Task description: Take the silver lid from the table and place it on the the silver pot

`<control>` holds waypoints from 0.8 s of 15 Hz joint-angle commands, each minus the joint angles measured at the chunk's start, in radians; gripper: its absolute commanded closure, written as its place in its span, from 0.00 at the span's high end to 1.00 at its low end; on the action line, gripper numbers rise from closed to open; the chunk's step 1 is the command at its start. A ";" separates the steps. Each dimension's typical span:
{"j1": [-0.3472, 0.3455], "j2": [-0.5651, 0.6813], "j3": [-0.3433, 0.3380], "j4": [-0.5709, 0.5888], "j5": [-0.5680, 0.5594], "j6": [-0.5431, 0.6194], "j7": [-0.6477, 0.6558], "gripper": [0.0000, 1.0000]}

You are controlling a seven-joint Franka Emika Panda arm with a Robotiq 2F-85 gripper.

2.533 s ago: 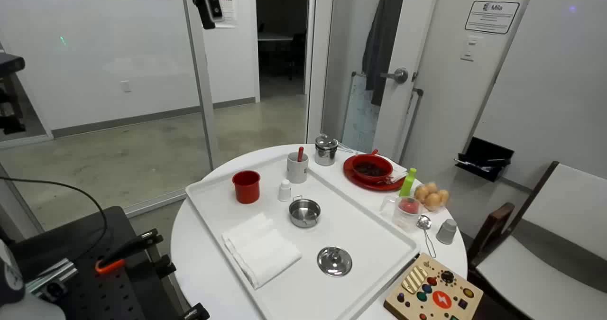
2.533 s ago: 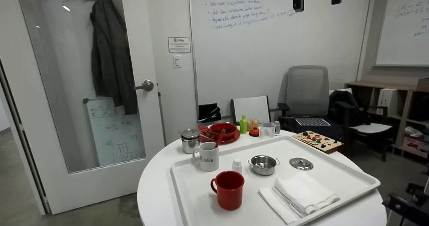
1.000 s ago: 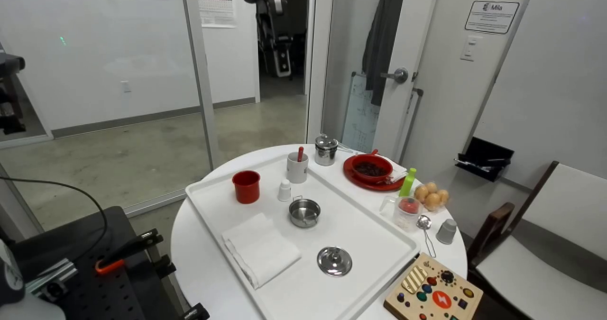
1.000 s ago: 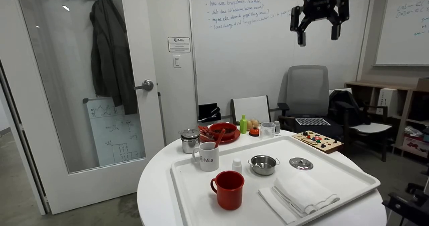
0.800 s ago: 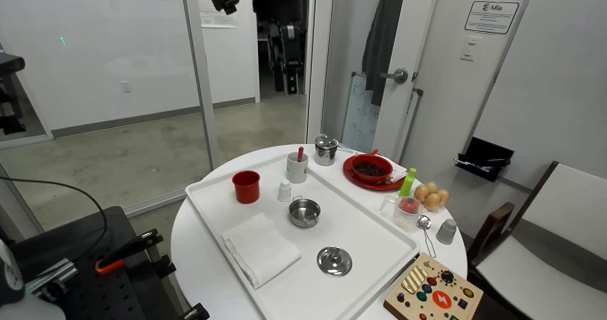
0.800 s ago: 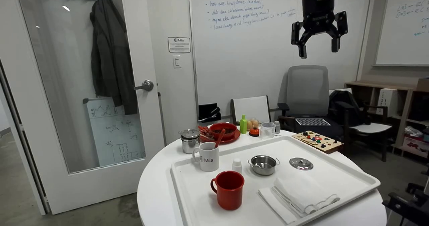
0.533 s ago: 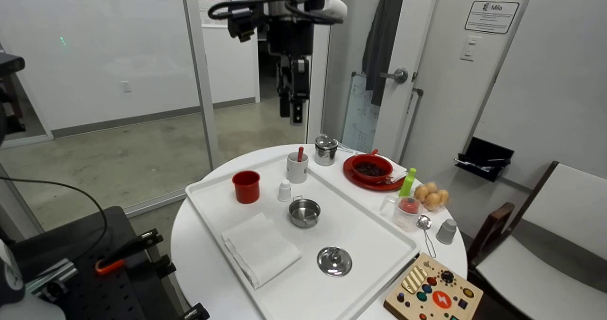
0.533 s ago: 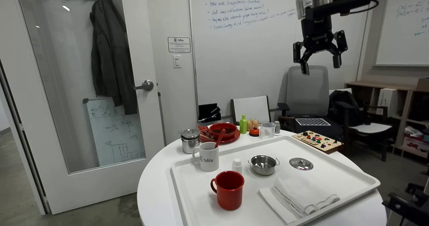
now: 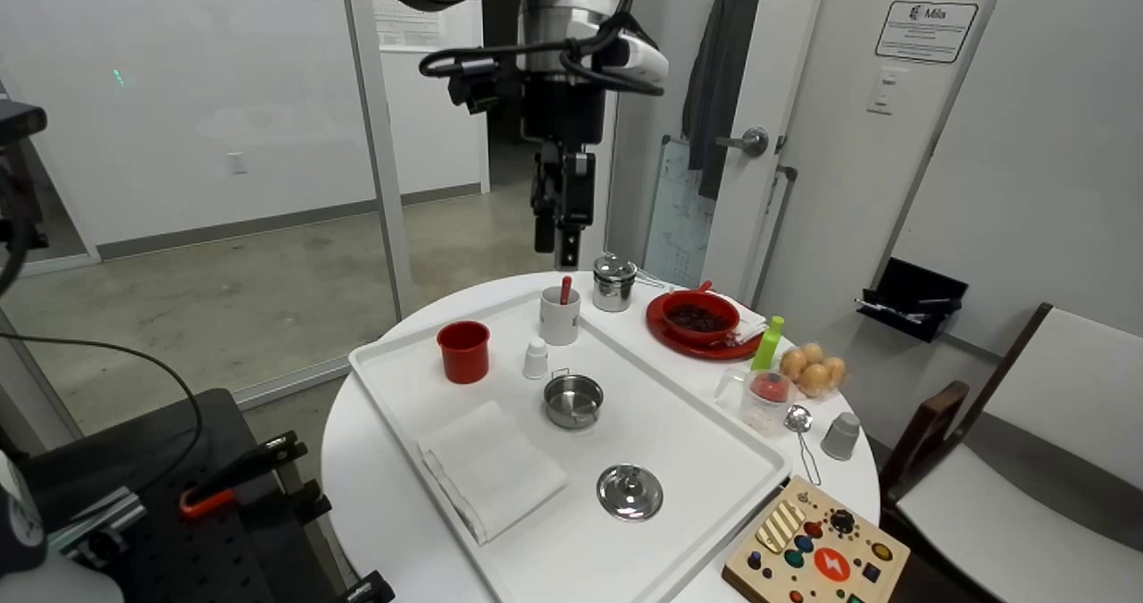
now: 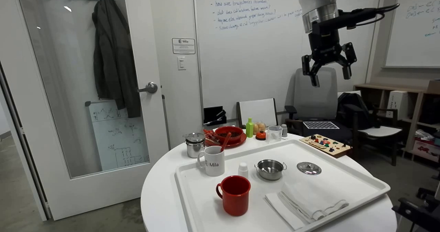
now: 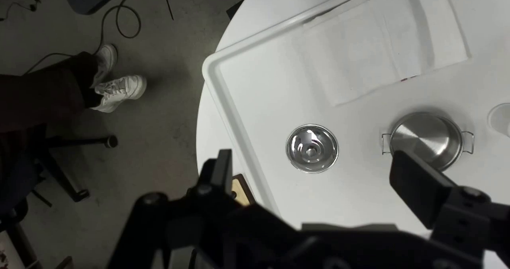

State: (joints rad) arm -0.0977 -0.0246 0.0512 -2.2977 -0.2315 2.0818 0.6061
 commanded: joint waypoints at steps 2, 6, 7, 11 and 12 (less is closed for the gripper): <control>0.024 0.005 -0.028 0.003 -0.009 0.008 0.017 1.00; 0.027 0.111 -0.044 0.060 -0.016 0.030 0.087 1.00; 0.030 0.146 -0.049 0.077 -0.013 0.048 0.091 1.00; 0.062 0.292 -0.082 0.152 -0.074 0.155 0.136 1.00; 0.072 0.342 -0.096 0.183 -0.089 0.163 0.137 1.00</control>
State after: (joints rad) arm -0.0677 0.1825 -0.0027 -2.2146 -0.2673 2.2161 0.7019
